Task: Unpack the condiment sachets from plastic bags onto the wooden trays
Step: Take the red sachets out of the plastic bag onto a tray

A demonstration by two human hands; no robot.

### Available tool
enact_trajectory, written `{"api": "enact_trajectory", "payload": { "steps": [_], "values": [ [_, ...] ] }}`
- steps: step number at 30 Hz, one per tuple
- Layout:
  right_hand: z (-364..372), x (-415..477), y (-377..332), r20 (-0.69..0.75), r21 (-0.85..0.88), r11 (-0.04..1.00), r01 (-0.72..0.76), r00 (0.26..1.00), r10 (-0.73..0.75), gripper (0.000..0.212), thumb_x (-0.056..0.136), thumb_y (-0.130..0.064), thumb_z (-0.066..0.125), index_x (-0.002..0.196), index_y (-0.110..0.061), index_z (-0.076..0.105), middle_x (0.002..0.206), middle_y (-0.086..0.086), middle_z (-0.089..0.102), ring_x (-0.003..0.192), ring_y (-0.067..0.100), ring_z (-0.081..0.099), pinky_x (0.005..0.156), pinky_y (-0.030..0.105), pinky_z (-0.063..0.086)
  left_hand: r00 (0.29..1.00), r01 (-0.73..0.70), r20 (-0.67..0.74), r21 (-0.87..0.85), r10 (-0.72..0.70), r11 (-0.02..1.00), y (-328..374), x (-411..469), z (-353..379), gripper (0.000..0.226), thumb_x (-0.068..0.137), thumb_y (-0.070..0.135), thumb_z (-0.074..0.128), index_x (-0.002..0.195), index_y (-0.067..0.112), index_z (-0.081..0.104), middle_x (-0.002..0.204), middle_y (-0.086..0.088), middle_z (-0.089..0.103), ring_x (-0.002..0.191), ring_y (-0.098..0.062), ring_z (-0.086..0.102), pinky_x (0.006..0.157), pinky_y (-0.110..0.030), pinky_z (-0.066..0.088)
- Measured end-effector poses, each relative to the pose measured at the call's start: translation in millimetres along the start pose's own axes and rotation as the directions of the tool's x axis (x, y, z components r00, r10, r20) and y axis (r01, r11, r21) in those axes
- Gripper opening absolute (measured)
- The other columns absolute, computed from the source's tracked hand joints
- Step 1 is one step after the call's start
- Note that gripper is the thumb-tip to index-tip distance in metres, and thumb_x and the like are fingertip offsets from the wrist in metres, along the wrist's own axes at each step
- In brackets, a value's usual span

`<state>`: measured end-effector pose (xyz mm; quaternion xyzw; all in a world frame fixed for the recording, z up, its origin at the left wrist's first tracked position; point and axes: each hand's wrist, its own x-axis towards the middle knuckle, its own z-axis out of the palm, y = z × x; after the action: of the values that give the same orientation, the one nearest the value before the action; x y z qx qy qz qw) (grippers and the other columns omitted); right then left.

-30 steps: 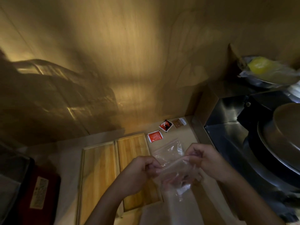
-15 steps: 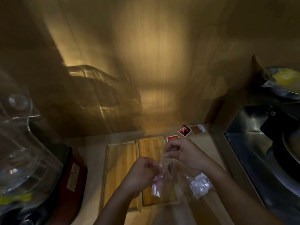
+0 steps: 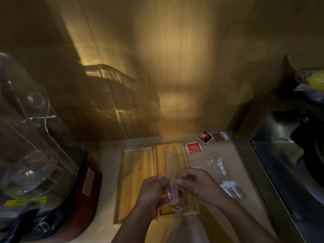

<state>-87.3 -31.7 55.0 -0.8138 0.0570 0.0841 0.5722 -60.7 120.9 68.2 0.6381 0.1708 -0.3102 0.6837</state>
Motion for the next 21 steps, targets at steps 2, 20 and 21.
{"api": "enact_trajectory", "payload": {
  "steps": [2,20,21],
  "values": [
    [6,-4,2,-0.009,0.026,0.999,-0.027,1.000,0.027,0.022,0.079,-0.013,0.069,0.066,-0.029,0.061,0.069,-0.006,0.061,0.057,-0.006,0.054,0.059,0.010,0.045,0.999,0.029,0.022,-0.054,-0.028,0.998,0,-3,2,0.018,0.087,-0.002,0.056,0.069,0.003,0.059,0.059,-0.011,0.068,0.043,-0.014,0.062,0.037,-0.021,0.048],
    [20,-26,-24,-0.002,-0.424,0.902,0.078,0.996,-0.088,0.018,0.085,-0.027,0.054,0.080,-0.013,0.065,0.070,-0.003,0.054,0.065,0.012,0.053,0.062,0.026,0.040,0.990,-0.079,0.119,0.036,0.074,0.996,-5,-8,2,0.006,0.079,0.010,0.069,0.075,0.006,0.065,0.067,-0.004,0.066,0.063,-0.011,0.061,0.053,-0.019,0.051],
    [21,-26,-24,0.000,-0.426,0.900,0.091,0.995,-0.100,0.022,0.088,-0.026,0.051,0.082,-0.010,0.065,0.065,-0.005,0.051,0.060,0.010,0.050,0.058,0.024,0.038,0.988,-0.108,0.116,0.056,0.101,0.993,-6,-9,3,0.010,0.080,0.013,0.067,0.073,0.008,0.064,0.065,-0.002,0.065,0.062,-0.009,0.060,0.050,-0.017,0.050]
  ]
}}
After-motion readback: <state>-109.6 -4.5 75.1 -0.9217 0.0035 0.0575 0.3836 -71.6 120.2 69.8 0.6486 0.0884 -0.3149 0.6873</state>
